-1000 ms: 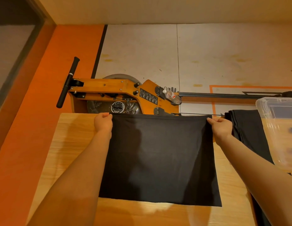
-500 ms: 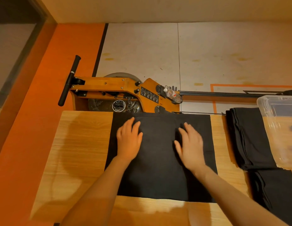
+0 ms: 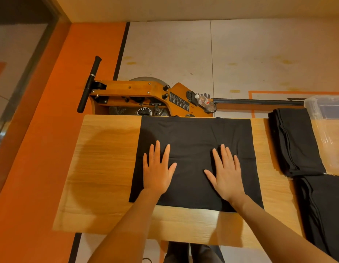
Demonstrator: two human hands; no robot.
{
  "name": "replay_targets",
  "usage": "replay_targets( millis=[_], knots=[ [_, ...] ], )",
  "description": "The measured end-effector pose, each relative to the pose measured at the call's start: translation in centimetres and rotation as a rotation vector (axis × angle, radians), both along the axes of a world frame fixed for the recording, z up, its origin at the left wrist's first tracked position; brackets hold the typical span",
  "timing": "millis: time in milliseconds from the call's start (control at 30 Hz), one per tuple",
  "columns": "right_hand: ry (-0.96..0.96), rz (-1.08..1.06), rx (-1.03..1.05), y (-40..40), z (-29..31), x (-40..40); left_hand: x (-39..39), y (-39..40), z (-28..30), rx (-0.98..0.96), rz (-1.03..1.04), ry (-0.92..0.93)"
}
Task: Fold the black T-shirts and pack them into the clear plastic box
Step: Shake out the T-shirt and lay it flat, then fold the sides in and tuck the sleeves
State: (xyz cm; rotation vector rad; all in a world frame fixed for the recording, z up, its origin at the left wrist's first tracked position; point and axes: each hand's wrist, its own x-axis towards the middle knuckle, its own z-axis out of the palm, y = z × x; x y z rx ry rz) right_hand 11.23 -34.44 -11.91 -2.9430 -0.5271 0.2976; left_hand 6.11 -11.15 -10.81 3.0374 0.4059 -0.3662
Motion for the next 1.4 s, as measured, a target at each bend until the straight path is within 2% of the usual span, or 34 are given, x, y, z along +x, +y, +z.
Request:
replay_targets(
  millis=[133, 367, 800, 1000, 1200, 1300, 1400],
  knots=[
    [-0.047, -0.073, 0.084, -1.7, 0.7, -3.0, -3.7, 1.4, -0.9, 0.024, -0.042, -0.11],
    [-0.027, -0.22, 0.023, -4.6, -0.3, -8.4, -9.4, 1.1, -1.4, 0.01, -0.051, -0.139],
    [-0.033, -0.257, 0.024, -6.6, -0.7, -9.1, -11.3, 2.6, -1.4, -0.021, 0.073, -0.065],
    [-0.105, -0.549, 0.132, -7.6, 0.5, -10.6, -13.1, 3.2, 0.2, -0.079, 0.223, -0.103],
    [-0.091, -0.793, 0.18, -7.9, 1.9, -11.6, -14.1, 4.0, 1.9, -0.08, 0.2, -0.071],
    [-0.027, -0.921, 0.277, -7.8, 3.2, -11.0, -14.0, 4.3, 2.3, -0.133, 0.218, -0.048],
    [0.081, -1.019, 0.377, -7.9, 3.9, -10.5, -13.7, 4.4, 2.6, -0.258, 0.324, -0.082]
  ],
)
